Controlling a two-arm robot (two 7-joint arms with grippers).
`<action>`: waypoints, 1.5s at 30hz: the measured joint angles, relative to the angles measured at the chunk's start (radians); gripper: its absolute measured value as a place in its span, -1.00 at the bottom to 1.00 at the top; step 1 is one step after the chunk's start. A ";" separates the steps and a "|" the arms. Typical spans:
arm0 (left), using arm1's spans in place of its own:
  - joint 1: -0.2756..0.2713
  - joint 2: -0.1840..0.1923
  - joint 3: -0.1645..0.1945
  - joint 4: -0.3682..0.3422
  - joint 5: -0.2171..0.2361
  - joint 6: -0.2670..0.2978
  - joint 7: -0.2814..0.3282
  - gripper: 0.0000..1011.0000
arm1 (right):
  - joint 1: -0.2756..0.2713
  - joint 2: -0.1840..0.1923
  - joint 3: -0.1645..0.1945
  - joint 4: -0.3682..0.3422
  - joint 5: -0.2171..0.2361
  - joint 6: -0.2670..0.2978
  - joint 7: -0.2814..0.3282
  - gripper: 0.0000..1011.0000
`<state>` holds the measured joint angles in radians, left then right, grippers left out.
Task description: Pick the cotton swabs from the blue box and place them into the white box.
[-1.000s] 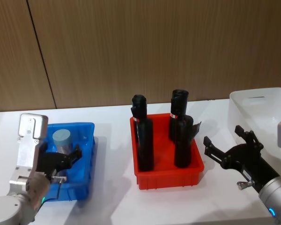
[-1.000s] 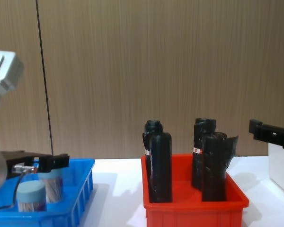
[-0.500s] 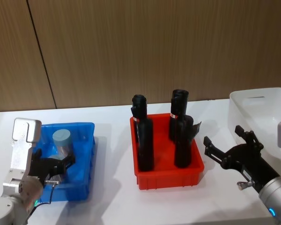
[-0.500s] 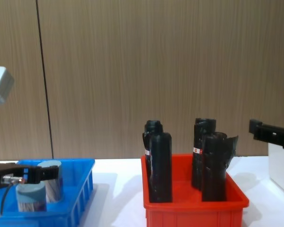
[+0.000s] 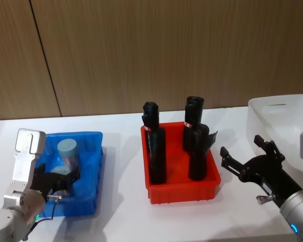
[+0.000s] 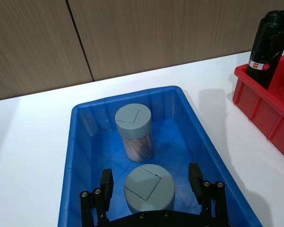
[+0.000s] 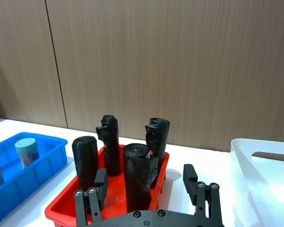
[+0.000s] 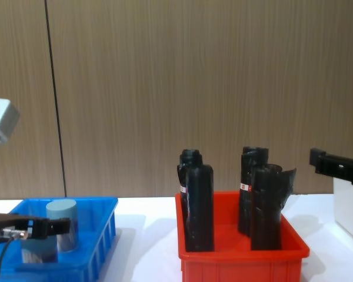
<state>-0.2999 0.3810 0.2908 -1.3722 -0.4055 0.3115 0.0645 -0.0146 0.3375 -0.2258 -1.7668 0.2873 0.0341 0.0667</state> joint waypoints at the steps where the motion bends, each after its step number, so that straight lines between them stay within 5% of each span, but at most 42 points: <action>1: -0.002 -0.001 0.000 0.005 0.002 0.000 -0.004 0.99 | 0.000 0.000 0.000 0.000 0.000 0.000 0.000 0.98; 23: -0.048 -0.015 -0.003 0.121 0.050 -0.053 -0.125 0.99 | 0.000 0.000 0.000 0.000 0.000 0.000 0.000 0.98; 35: -0.049 -0.019 -0.005 0.142 0.043 -0.060 -0.137 0.36 | 0.000 0.000 0.000 0.000 0.000 0.000 0.000 0.98; 45: -0.036 -0.015 -0.008 0.110 0.062 -0.055 -0.112 0.33 | 0.000 0.000 0.000 0.000 0.000 0.000 0.000 0.98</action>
<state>-0.3359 0.3664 0.2831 -1.2620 -0.3439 0.2567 -0.0476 -0.0146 0.3375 -0.2258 -1.7668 0.2874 0.0340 0.0668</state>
